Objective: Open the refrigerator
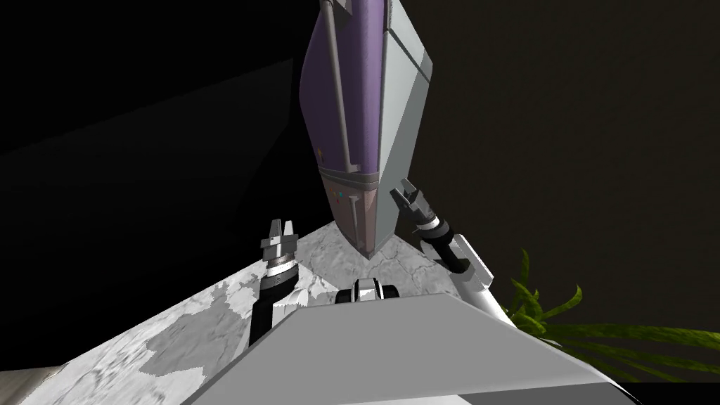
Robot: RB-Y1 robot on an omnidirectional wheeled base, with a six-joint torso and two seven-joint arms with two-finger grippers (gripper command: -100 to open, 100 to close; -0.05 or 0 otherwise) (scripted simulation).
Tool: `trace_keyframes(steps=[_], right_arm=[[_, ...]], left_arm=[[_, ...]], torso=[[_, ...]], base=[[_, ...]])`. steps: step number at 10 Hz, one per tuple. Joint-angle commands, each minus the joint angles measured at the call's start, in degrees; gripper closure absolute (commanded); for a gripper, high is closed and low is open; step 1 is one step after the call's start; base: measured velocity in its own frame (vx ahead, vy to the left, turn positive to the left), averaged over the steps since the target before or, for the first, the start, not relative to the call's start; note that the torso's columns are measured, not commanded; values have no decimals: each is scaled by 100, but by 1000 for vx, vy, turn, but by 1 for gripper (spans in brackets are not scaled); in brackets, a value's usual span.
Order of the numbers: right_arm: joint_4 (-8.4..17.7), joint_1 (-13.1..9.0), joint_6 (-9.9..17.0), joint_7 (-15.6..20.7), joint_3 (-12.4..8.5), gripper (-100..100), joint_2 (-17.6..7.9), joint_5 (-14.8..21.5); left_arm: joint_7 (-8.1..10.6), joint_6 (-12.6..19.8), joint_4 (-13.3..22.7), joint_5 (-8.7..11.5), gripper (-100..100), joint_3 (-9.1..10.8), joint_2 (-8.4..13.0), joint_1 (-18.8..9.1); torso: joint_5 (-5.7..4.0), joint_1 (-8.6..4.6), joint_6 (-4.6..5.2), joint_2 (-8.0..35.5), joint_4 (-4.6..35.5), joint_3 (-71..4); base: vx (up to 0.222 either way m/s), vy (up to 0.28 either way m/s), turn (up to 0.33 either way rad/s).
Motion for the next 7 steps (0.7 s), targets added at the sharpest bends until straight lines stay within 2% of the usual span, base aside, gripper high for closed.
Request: trace_keyframes(steps=[1, 2, 4, 5, 6, 7], right_arm=[[104, -425, -220, 132, 8, -100, -157, 454], [104, -425, -220, 132, 8, -100, -157, 517], [217, -813, -405, 254, 25, -100, -324, 899], [217, -834, -405, 254, 25, -100, -324, 986], [284, -1042, -496, 315, 34, -100, -417, 1176], [284, -1042, -496, 315, 34, -100, -417, 1221]], left_arm=[[0, 0, 0, 0, 0, 0, 0, 0], [0, 0, 0, 0, 0, 0, 0, 1], [0, 0, 0, 0, 0, 0, 0, 1], [0, 0, 0, 0, 0, 0, 0, 1], [0, 0, 0, 0, 0, 0, 0, 0], [0, 0, 0, 0, 0, 1, 0, 0]], torso=[[-1, -5, 4, 6, 3, 5], [1, 6, 6, -3, 1, 0], [0, 2, 4, -5, 0, -1], [3, 11, 5, -16, -3, -8], [-1, -5, 0, -1, 0, -1], [-5, -16, 6, 6, 3, 5]], base=[[111, 104, -337], [87, 100, -115], [115, 121, -239], [86, 102, -107], [68, 70, -201], [71, 61, -103]])
